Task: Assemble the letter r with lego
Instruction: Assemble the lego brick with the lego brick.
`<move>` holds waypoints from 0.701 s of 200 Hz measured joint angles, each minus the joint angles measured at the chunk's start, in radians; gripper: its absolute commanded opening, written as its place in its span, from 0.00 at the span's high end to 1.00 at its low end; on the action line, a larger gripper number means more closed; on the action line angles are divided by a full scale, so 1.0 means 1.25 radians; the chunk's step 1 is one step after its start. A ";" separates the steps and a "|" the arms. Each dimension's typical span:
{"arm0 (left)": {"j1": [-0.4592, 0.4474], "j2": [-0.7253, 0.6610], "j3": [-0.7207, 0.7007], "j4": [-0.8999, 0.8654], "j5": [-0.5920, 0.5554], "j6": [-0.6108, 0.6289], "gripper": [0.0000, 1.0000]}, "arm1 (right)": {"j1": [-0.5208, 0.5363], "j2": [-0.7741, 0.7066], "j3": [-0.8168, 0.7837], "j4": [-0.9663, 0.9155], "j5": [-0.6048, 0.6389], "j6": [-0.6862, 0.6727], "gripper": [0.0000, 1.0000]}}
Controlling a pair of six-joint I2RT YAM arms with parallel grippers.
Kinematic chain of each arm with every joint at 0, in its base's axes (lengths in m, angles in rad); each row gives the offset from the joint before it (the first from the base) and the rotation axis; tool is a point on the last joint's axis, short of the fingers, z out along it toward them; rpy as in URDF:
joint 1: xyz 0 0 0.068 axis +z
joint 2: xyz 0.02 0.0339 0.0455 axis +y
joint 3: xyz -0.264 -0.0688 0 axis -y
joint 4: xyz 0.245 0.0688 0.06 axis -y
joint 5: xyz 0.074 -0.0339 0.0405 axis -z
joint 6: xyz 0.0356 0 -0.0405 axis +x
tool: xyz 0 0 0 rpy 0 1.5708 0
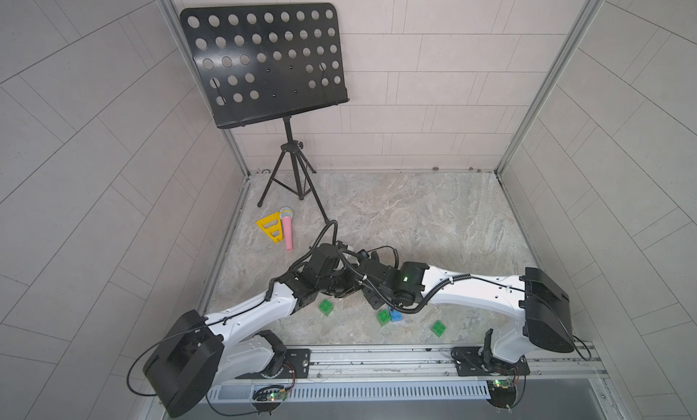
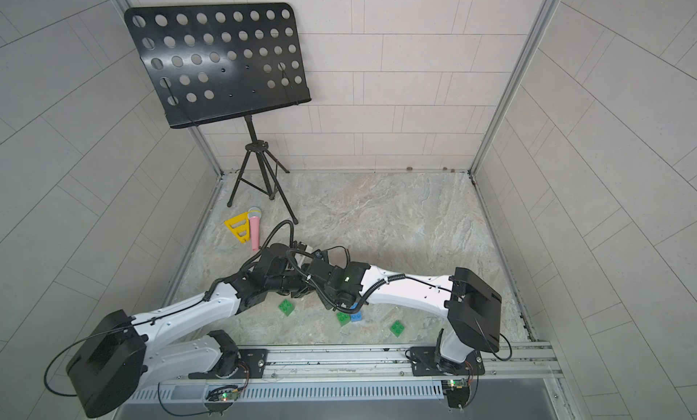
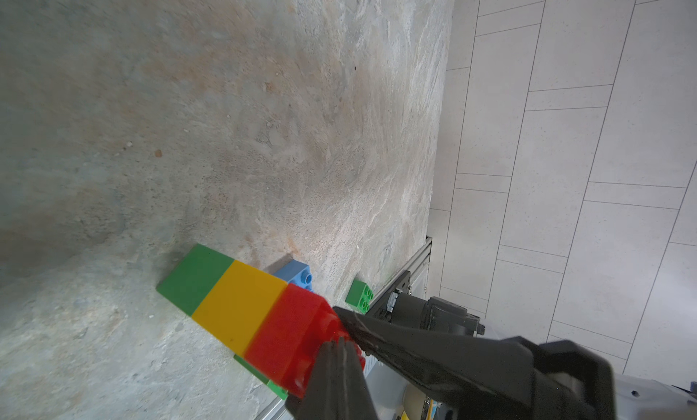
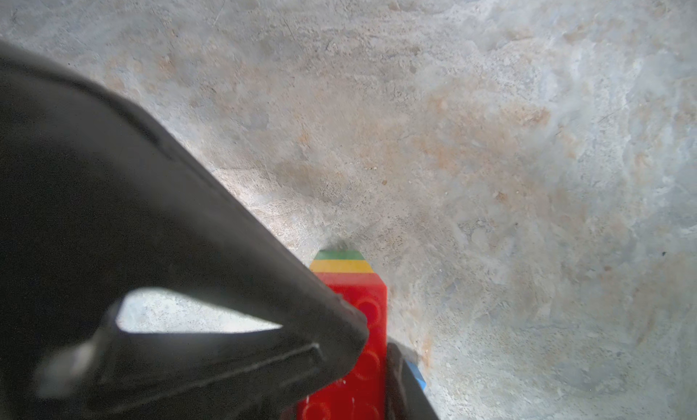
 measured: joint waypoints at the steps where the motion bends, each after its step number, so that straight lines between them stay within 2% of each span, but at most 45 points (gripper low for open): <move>1: 0.000 0.000 -0.001 0.001 0.000 0.000 1.00 | 0.000 0.000 0.000 0.000 0.000 0.000 0.93; 140: -0.005 0.003 -0.045 0.090 0.006 -0.004 1.00 | -0.004 0.005 0.006 -0.022 -0.007 -0.011 0.97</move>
